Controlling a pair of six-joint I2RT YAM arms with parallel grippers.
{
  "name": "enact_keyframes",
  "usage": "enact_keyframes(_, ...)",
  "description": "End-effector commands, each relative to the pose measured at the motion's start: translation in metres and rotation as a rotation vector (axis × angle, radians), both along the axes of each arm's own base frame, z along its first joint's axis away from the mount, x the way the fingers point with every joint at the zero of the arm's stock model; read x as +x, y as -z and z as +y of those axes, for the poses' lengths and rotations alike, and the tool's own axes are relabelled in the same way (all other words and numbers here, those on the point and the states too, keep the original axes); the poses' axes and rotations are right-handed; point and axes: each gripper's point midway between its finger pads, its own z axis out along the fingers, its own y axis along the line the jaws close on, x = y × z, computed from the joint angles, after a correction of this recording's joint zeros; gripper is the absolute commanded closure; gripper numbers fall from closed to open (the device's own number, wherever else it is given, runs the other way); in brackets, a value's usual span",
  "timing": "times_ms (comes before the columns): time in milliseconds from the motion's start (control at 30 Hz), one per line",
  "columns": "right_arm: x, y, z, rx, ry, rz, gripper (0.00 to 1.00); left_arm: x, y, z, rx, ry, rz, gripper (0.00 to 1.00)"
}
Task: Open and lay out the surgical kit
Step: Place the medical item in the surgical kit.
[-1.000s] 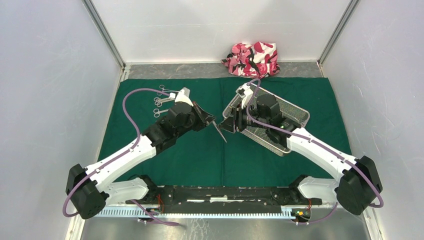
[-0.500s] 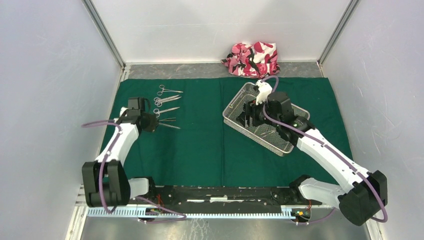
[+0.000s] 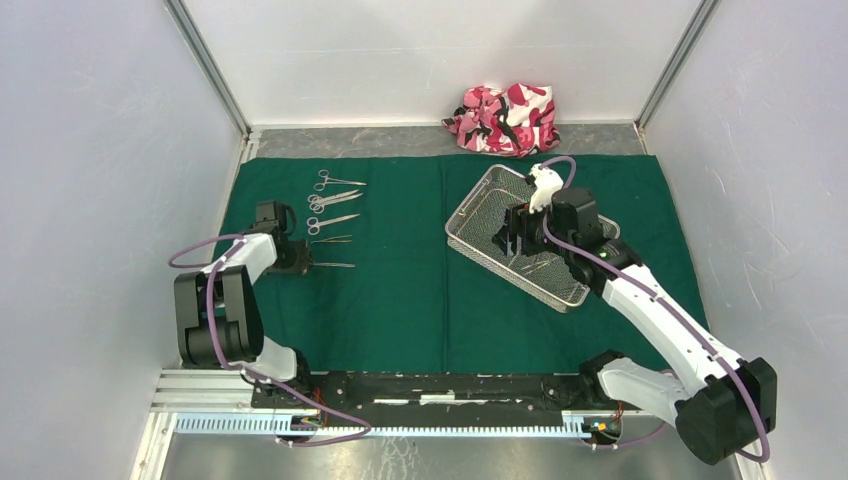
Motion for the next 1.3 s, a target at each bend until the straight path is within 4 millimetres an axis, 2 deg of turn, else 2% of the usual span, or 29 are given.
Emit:
enact_keyframes(0,0.002,-0.004,-0.002,0.009,-0.005,-0.030,0.31,0.020,-0.003,0.011,0.022,-0.055,-0.037,0.95)
enact_keyframes(433,-0.002,0.005,-0.008,0.015,0.008,-0.015,0.32,0.029,0.005,0.021,0.051,-0.069,-0.026,0.90)
enact_keyframes(633,-0.004,0.006,-0.006,0.031,0.004,-0.010,0.33,0.013,-0.003,0.027,0.098,-0.077,-0.004,0.90)
enact_keyframes(767,-0.002,0.003,-0.003,0.050,0.000,-0.017,0.33,-0.008,0.005,0.023,0.083,-0.073,0.045,0.91)
enact_keyframes(933,-0.002,0.001,-0.001,0.059,-0.011,-0.017,0.33,-0.021,0.009,0.022,0.093,-0.050,0.066,0.91)
enact_keyframes(1000,-0.002,0.002,-0.001,0.055,-0.012,-0.014,0.33,-0.020,0.003,0.023,0.108,-0.032,0.052,0.92)
enact_keyframes(1133,-0.003,0.003,-0.003,0.056,-0.008,-0.013,0.33,0.002,-0.026,0.028,0.150,0.002,-0.067,0.92)
enact_keyframes(1267,-0.002,0.001,-0.002,0.066,-0.008,-0.013,0.33,0.016,-0.042,0.029,0.145,0.005,-0.085,0.92)
